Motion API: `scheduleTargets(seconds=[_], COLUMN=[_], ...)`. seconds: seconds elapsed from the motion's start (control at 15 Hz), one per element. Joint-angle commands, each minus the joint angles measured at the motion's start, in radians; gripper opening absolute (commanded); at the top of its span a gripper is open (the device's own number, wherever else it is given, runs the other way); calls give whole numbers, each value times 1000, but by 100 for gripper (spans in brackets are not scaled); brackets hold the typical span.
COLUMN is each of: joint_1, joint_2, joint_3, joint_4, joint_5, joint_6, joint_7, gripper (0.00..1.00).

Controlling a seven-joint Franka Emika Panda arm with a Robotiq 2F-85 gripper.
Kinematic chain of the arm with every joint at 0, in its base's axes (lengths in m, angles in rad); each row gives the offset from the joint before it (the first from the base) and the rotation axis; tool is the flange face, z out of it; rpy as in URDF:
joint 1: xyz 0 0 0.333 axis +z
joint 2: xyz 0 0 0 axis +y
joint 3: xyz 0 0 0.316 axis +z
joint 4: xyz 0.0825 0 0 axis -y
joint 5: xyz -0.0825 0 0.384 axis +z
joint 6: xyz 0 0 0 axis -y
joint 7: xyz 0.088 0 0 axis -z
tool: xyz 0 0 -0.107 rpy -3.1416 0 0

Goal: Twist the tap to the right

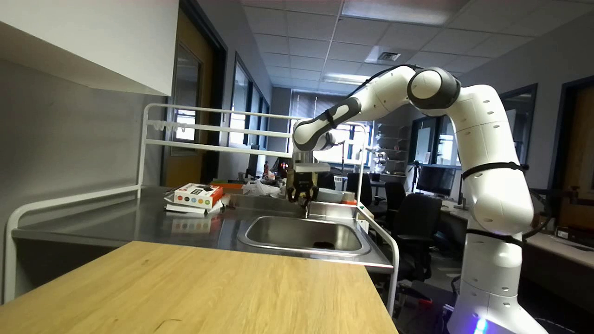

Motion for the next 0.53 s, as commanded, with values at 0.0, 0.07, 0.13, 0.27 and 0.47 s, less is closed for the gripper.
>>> scheduleTargets(seconds=[0.0, 0.07, 0.13, 0.27, 0.47], joint_1=[10, 10, 9, 7, 3], joint_2=[2, 2, 1, -1, -6], joint_3=[-13, -14, -16, -19, -27], joint_4=[15, 11, 6, -4, -21], joint_5=[17, 17, 17, 16, 19], joint_6=[-19, -19, -18, -16, -13], joint_7=[14, 14, 14, 15, 13], gripper=[0, 1, 1, 0, 0])
